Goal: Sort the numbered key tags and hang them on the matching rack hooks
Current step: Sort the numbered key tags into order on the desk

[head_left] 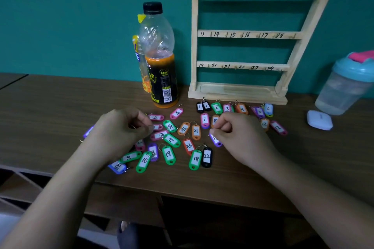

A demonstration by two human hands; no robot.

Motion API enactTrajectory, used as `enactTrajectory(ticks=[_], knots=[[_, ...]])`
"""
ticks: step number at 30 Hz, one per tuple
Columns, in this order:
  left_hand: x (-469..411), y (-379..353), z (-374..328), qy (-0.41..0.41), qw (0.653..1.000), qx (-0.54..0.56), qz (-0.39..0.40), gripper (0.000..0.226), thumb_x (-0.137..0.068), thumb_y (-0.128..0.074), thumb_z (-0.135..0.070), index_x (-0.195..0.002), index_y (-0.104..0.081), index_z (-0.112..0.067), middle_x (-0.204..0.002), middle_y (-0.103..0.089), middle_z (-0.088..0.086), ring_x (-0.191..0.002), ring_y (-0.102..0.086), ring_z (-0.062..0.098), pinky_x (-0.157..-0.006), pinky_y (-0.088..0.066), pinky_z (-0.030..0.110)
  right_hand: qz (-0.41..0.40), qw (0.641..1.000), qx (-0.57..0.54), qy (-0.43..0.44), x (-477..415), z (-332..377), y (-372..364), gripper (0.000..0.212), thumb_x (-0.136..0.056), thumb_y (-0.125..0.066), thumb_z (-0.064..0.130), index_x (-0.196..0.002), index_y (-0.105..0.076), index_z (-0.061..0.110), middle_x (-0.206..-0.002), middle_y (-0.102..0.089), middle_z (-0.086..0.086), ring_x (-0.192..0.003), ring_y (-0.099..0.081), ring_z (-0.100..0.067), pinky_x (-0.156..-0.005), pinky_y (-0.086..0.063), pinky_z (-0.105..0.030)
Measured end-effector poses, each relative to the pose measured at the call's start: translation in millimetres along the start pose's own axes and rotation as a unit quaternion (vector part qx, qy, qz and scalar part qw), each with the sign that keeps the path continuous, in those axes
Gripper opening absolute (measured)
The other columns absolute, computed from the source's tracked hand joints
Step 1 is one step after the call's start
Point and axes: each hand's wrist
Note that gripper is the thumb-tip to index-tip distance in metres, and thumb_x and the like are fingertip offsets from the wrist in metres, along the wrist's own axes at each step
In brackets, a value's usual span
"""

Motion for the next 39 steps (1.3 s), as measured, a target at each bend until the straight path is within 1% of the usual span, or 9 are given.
enactTrajectory(ticks=[4, 10, 17, 20, 25, 31, 35, 37, 39], knots=[[0, 0, 1, -0.005, 1.0, -0.017, 0.014, 0.011, -0.091, -0.08, -0.029, -0.083, -0.075, -0.036, -0.076, -0.074, -0.023, -0.071, -0.069, -0.002, -0.064, -0.047, 0.023, -0.009, 0.999, 0.027, 0.02, -4, 5, -8, 0.005, -0.1, -0.073, 0.031, -0.097, -0.071, 0.028, -0.073, -0.067, 0.011, -0.069, -0.064, -0.003, -0.065, -0.055, -0.027], [0, 4, 3, -0.008, 0.999, -0.028, 0.019, 0.011, -0.092, -0.078, -0.029, -0.083, -0.075, -0.034, -0.074, -0.074, -0.024, -0.07, -0.069, -0.004, -0.062, -0.042, 0.017, -0.034, 0.996, 0.06, 0.058, -6, 7, -14, 0.011, -0.099, -0.073, 0.038, -0.098, -0.068, 0.028, -0.066, -0.063, 0.011, -0.061, -0.062, -0.005, -0.061, -0.057, -0.035], [-1, 3, 6, -0.011, 0.999, -0.043, 0.01, 0.011, -0.091, -0.078, -0.031, -0.082, -0.074, -0.036, -0.078, -0.072, -0.027, -0.075, -0.066, -0.006, -0.061, -0.042, 0.014, -0.038, 0.995, 0.054, 0.078, -2, 6, -13, 0.012, -0.102, -0.067, 0.041, -0.098, -0.07, 0.03, -0.072, -0.062, 0.018, -0.058, -0.061, -0.005, -0.055, -0.052, -0.029], [-3, 2, 9, -0.012, 0.999, -0.04, -0.001, 0.011, -0.091, -0.078, -0.03, -0.082, -0.074, -0.035, -0.078, -0.072, -0.025, -0.075, -0.065, -0.006, -0.057, -0.041, 0.009, -0.047, 0.994, 0.033, 0.093, 3, 5, -11, 0.007, -0.1, -0.069, 0.036, -0.1, -0.073, 0.03, -0.075, -0.063, 0.021, -0.064, -0.062, -0.002, -0.06, -0.055, -0.029], [-4, 8, 13, 0.007, 0.998, -0.059, -0.021, 0.011, -0.09, -0.078, -0.03, -0.082, -0.074, -0.036, -0.08, -0.071, -0.025, -0.078, -0.064, -0.005, -0.056, -0.044, 0.014, -0.065, 0.99, 0.003, 0.123, 8, 2, -10, 0.005, -0.096, -0.072, 0.03, -0.101, -0.074, 0.028, -0.077, -0.065, 0.017, -0.075, -0.062, 0.0, -0.067, -0.054, -0.028], [-7, 24, 27, 0.029, 0.997, -0.063, -0.043, 0.006, -0.09, -0.079, -0.026, -0.091, -0.075, -0.031, -0.088, -0.07, -0.016, -0.082, -0.061, -0.002, -0.065, -0.039, 0.013, -0.075, 0.985, -0.045, 0.151, 13, 6, -14, 0.005, -0.095, -0.069, 0.025, -0.093, -0.072, 0.026, -0.081, -0.064, 0.015, -0.081, -0.061, -0.005, -0.07, -0.052, -0.033], [-7, 32, 36, 0.065, 0.995, -0.077, 0.022, 0.011, -0.087, -0.081, -0.025, -0.089, -0.075, -0.034, -0.087, -0.069, -0.01, -0.083, -0.064, 0.013, -0.072, -0.047, 0.031, -0.066, 0.984, -0.06, 0.156, 15, 9, -18, 0.005, -0.094, -0.069, 0.028, -0.094, -0.073, 0.027, -0.082, -0.063, 0.017, -0.083, -0.061, -0.006, -0.069, -0.051, -0.032], [-6, 35, 39, 0.076, 0.993, -0.073, 0.051, 0.012, -0.087, -0.081, -0.026, -0.088, -0.075, -0.036, -0.089, -0.071, -0.01, -0.084, -0.066, 0.014, -0.075, -0.051, 0.032, -0.061, 0.985, -0.057, 0.153, 14, 9, -19, 0.006, -0.094, -0.068, 0.03, -0.095, -0.073, 0.028, -0.083, -0.063, 0.017, -0.083, -0.061, -0.006, -0.069, -0.051, -0.032], [-6, 38, 38, 0.074, 0.991, -0.085, 0.07, 0.013, -0.091, -0.078, -0.024, -0.09, -0.075, -0.036, -0.088, -0.07, -0.012, -0.081, -0.065, 0.007, -0.069, -0.047, 0.025, -0.06, 0.985, -0.06, 0.151, 14, 8, -19, 0.006, -0.094, -0.067, 0.03, -0.095, -0.073, 0.029, -0.083, -0.064, 0.016, -0.083, -0.061, -0.005, -0.069, -0.05, -0.031]])
Point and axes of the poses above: each hand's wrist, its own x-axis away from the middle knuckle, its own y-axis out of the back of the hand, z = x × y
